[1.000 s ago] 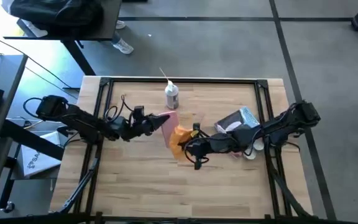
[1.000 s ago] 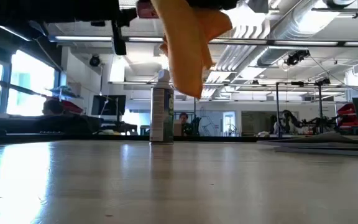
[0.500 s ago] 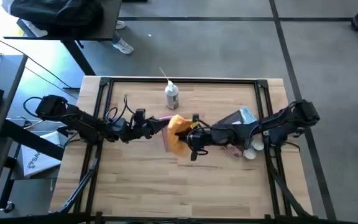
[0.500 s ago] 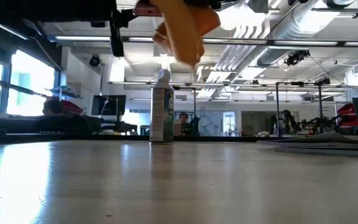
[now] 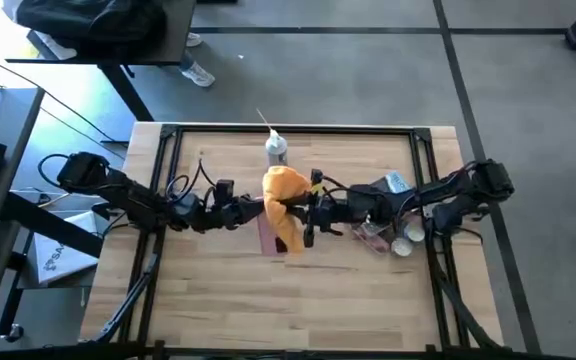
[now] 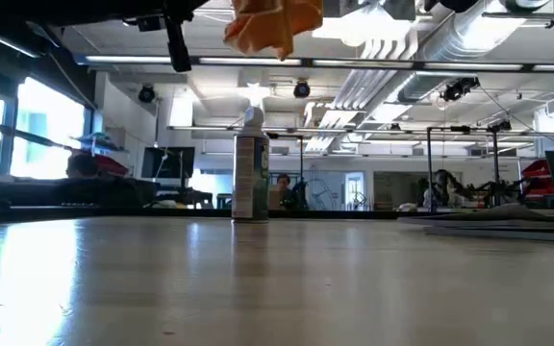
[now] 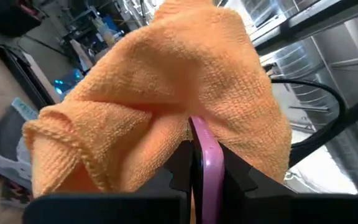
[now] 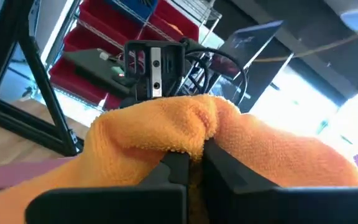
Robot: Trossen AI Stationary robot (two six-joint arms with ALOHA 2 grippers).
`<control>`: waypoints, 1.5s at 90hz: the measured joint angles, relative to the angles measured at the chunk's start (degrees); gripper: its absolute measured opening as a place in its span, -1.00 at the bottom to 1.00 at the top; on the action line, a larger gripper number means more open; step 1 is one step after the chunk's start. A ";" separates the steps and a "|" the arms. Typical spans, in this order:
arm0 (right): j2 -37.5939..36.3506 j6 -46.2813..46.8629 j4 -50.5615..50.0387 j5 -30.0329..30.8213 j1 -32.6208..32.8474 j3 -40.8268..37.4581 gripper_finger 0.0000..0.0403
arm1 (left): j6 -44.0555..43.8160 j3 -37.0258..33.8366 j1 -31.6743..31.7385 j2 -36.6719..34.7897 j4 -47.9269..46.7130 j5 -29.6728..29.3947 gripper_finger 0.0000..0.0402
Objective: Apply microfiber cloth
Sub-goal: Wipe the back and front of the cellphone using the orange microfiber cloth
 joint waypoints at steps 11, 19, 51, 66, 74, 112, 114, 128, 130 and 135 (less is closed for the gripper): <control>-0.02 3.15 -2.04 0.12 0.09 0.02 -1.00 | -0.04 0.00 0.70 0.00 -0.18 -1.19 -0.93; 0.00 4.68 -4.07 0.15 0.81 0.02 -1.00 | -0.39 0.00 1.42 0.00 -0.01 -2.61 -0.93; 0.13 10.92 -10.32 -0.38 3.81 -0.04 -1.00 | 0.83 0.00 6.31 -0.09 4.20 -4.77 -0.93; 0.15 9.48 -9.79 4.15 4.97 -0.09 -1.00 | -0.03 0.03 7.65 -0.15 4.25 -4.76 -0.93; 0.15 8.37 -9.64 6.21 4.69 -0.09 -1.00 | 0.07 0.09 7.35 -0.17 4.02 -5.96 -0.93; 0.17 3.26 -4.29 11.32 -1.72 -0.11 -1.00 | -1.28 0.24 2.48 0.05 -4.80 -19.09 -0.93; 0.20 3.27 -4.15 11.32 -2.07 -0.14 -1.00 | -2.02 0.24 2.35 0.18 -5.56 -20.62 -0.93; 1.08 6.37 -3.58 10.82 -3.58 -0.15 -1.00 | -6.21 0.26 1.75 2.49 -6.82 -28.97 -0.93; 1.50 6.73 -3.57 10.55 -3.60 -0.15 -1.00 | -6.76 0.34 1.89 2.91 -6.90 -29.55 -0.93; 2.73 6.98 -3.54 9.82 -3.57 -0.15 -1.00 | -7.26 0.94 2.22 4.19 -7.09 -30.69 -0.93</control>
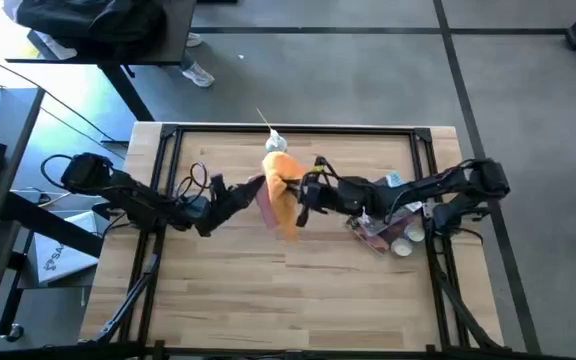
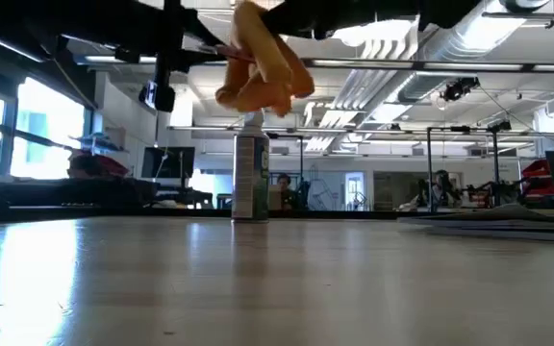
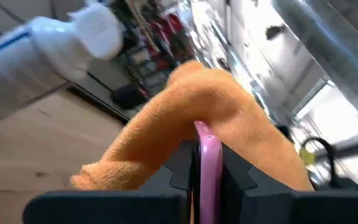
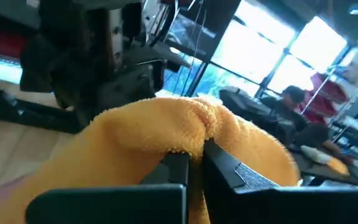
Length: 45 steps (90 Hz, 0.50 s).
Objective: Apply microfiber cloth
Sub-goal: Wipe the back and front of the cellphone using the orange microfiber cloth
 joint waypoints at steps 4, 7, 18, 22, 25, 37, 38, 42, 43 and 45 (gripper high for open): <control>1.12 0.07 0.18 -0.10 0.09 0.00 -1.00 | -0.10 0.74 0.26 0.98 0.01 -0.04 -0.93; 1.91 0.35 0.42 -0.11 0.26 0.00 -1.00 | -0.36 1.22 0.46 1.64 0.02 -0.01 -0.93; 4.35 4.36 0.63 -0.18 0.34 0.02 -1.00 | -0.84 2.46 1.28 3.27 -0.65 -0.11 -0.93; 4.96 5.84 0.65 -0.16 0.60 0.08 -1.00 | -0.71 2.62 1.58 3.33 -0.82 -0.26 -0.93; 5.20 6.57 0.75 -0.20 0.80 0.15 -1.00 | -0.72 2.62 1.81 3.32 -0.79 -0.46 -0.93; 5.59 7.69 0.06 -2.48 2.63 0.15 -1.00 | -0.02 2.62 3.01 2.44 -0.36 -0.91 -0.93; 5.60 7.76 0.01 -2.76 2.82 0.15 -1.00 | -0.02 2.62 3.11 2.37 -0.29 -0.89 -0.93; 5.62 7.84 -0.04 -3.40 3.63 0.15 -1.00 | 0.00 2.62 3.53 1.97 -0.04 -0.63 -0.93; 5.62 7.84 -0.06 -3.49 3.85 0.15 -1.00 | 0.03 2.63 3.61 1.83 -0.03 -0.49 -0.93; 5.62 7.84 -0.12 -3.60 4.23 0.15 -1.00 | 0.13 2.64 3.77 1.52 -0.01 -0.19 -0.93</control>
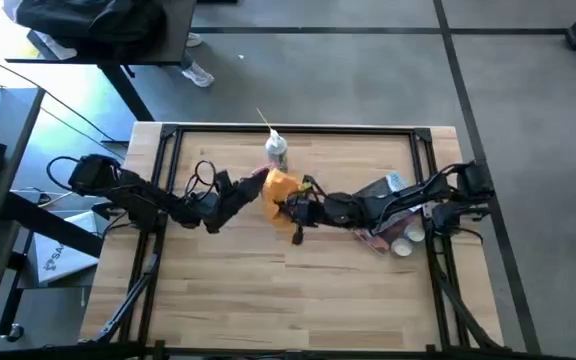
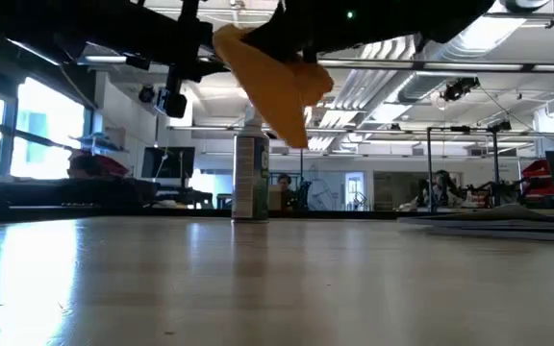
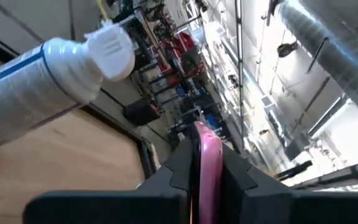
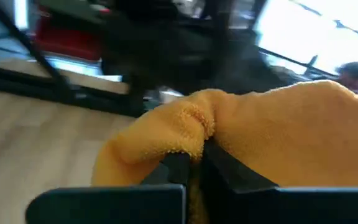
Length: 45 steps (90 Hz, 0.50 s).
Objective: Apply microfiber cloth
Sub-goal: Wipe the back and front of the cellphone using the orange microfiber cloth
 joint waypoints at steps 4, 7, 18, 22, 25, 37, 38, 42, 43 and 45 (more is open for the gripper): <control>0.02 0.00 -0.12 -0.06 0.79 0.00 -1.00 | 0.50 0.02 0.33 -0.50 0.11 0.47 -0.93; 0.02 0.07 -0.09 0.04 1.32 0.00 -1.00 | 0.79 0.07 0.61 -1.00 0.11 0.66 -0.93; 0.04 0.63 0.81 1.84 2.66 -0.04 -1.00 | 2.05 0.09 0.61 -2.17 0.44 0.46 -0.93; 0.04 0.09 1.18 2.27 2.79 -0.04 -1.00 | 2.35 0.11 0.59 -2.24 0.51 -0.03 -0.93; 0.04 -0.31 1.43 3.02 2.76 -0.04 -1.00 | 2.44 0.11 0.56 -2.22 0.38 -0.26 -0.93; 0.04 -1.97 1.90 8.83 1.41 -0.04 -1.00 | 2.20 0.71 0.55 -1.11 -0.16 -1.08 -0.93; 0.04 -1.97 1.93 9.32 1.17 -0.04 -1.00 | 2.22 0.87 0.55 -0.97 -0.38 -1.13 -0.93; 0.04 -1.95 2.15 10.57 0.15 -0.04 -1.00 | 2.75 1.77 0.55 -0.16 -1.00 -1.37 -0.93; 0.04 -1.93 2.25 10.75 -0.12 -0.04 -1.00 | 2.93 2.05 0.55 0.04 -1.10 -1.37 -0.93; 0.02 -1.92 2.40 10.88 -0.66 -0.04 -1.00 | 3.33 2.57 0.55 0.39 -1.37 -1.41 -0.93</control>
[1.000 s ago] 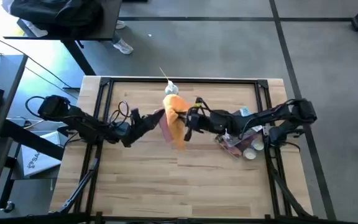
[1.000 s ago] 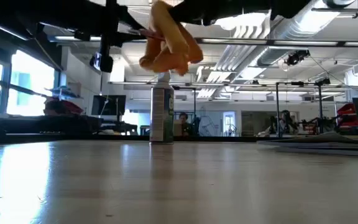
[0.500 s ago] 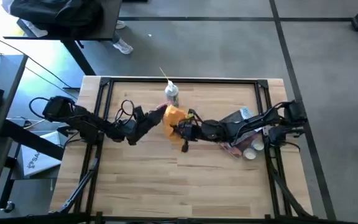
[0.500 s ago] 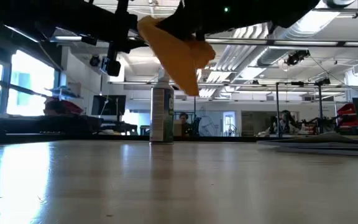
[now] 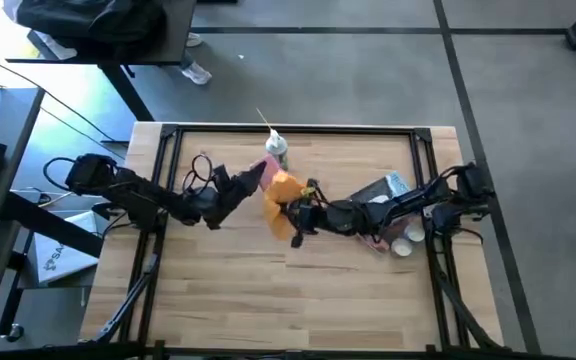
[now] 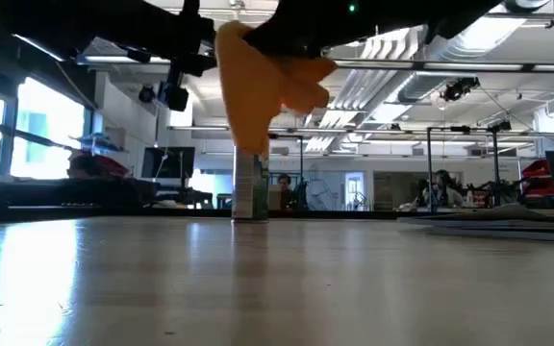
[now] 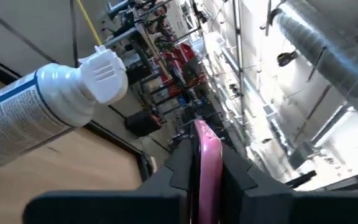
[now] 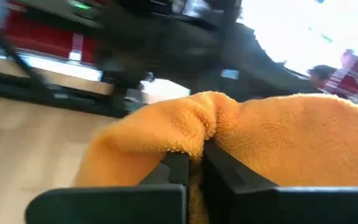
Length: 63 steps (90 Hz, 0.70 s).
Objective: Apply microfiber cloth
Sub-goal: Wipe the back and front of the cellphone using the orange microfiber cloth
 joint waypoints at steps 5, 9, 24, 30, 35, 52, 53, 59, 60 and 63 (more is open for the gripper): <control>-0.09 0.15 0.24 -0.04 -1.27 0.00 -1.00 | 0.79 1.56 0.02 1.25 -0.98 -0.27 -0.93; -0.10 0.17 0.59 -0.18 -2.16 0.02 -1.00 | 1.05 2.81 0.04 2.21 -2.13 -0.27 -0.93; -0.13 -1.55 1.98 -0.20 -3.78 0.00 -1.00 | 0.44 5.88 0.15 5.56 -3.54 0.08 -0.93; -0.13 -2.90 1.97 -0.79 -3.81 -0.04 -1.00 | -0.55 5.94 0.17 6.09 -3.42 0.17 -0.93; -0.13 -3.02 1.94 -1.22 -3.74 -0.07 -1.00 | -1.19 5.94 0.40 6.14 -3.70 0.88 -0.93; -0.19 -4.80 0.50 -3.41 -2.74 -0.09 -1.00 | -1.25 5.94 0.50 5.78 -4.18 2.97 -0.93; -0.20 -4.88 0.46 -3.46 -2.64 -0.07 -1.00 | -1.22 5.94 0.50 5.72 -4.18 3.13 -0.93; -0.27 -5.15 0.12 -3.05 -1.90 0.00 -1.00 | -1.18 5.94 0.52 5.28 -4.37 4.31 -0.93; -0.28 -5.15 0.07 -2.93 -1.77 0.03 -1.00 | -1.18 5.94 0.52 5.27 -4.30 4.39 -0.93; -0.28 -5.09 -0.15 -2.35 -1.42 0.06 -1.00 | -1.20 5.94 0.52 5.27 -4.16 4.59 -0.93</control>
